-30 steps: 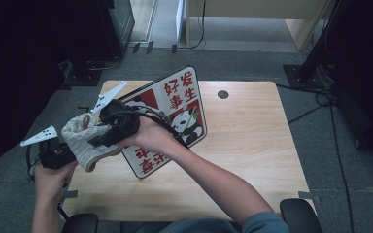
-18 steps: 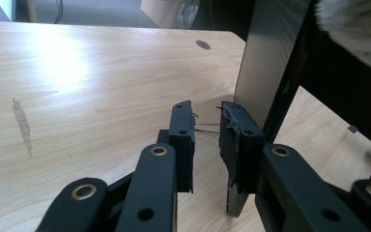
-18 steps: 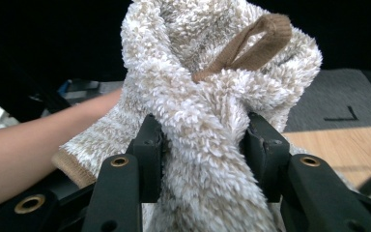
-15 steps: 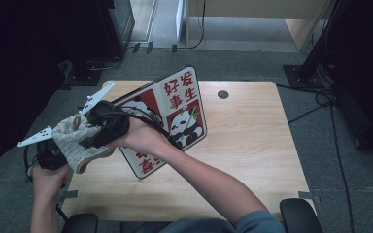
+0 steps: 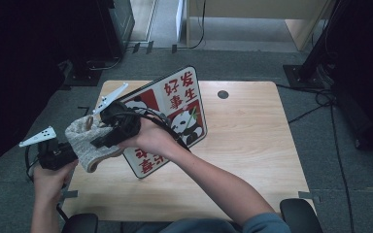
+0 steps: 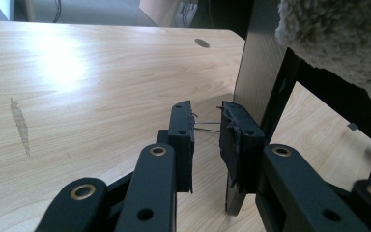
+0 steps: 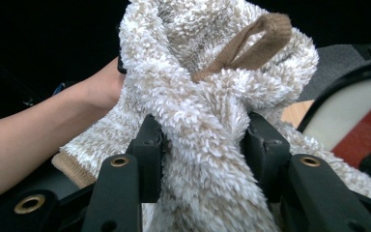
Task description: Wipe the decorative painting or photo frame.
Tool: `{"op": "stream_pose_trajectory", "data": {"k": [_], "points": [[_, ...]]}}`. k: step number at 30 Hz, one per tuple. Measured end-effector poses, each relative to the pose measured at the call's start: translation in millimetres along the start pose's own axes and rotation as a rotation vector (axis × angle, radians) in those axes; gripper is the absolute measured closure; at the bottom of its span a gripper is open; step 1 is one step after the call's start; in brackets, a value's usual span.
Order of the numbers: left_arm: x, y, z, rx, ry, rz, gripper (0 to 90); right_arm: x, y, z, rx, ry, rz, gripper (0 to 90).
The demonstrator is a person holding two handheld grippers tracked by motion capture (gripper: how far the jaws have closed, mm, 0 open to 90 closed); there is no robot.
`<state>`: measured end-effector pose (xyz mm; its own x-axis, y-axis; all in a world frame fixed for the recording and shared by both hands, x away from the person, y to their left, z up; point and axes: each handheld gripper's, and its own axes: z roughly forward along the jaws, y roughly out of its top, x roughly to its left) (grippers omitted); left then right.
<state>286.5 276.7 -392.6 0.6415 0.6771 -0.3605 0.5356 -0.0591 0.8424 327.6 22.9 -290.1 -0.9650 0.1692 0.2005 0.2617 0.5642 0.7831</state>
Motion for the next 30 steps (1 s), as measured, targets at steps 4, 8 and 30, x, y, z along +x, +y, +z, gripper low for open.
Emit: {"op": "stream_pose_trajectory", "data": {"k": [4,8,30], "points": [[-0.1,-0.1,0.4,0.002,-0.001,0.001,75.2,-0.6,-3.7,0.2,0.006,0.004,0.004,56.6],[-0.4,0.0,0.5,0.003,-0.003,0.004,75.0,-1.7,-7.9,1.6,0.008,0.006,0.015,56.6],[-1.2,-0.4,1.0,0.003,-0.007,0.011,74.7,-4.8,-32.6,10.9,0.027,0.017,0.035,56.6]]}}
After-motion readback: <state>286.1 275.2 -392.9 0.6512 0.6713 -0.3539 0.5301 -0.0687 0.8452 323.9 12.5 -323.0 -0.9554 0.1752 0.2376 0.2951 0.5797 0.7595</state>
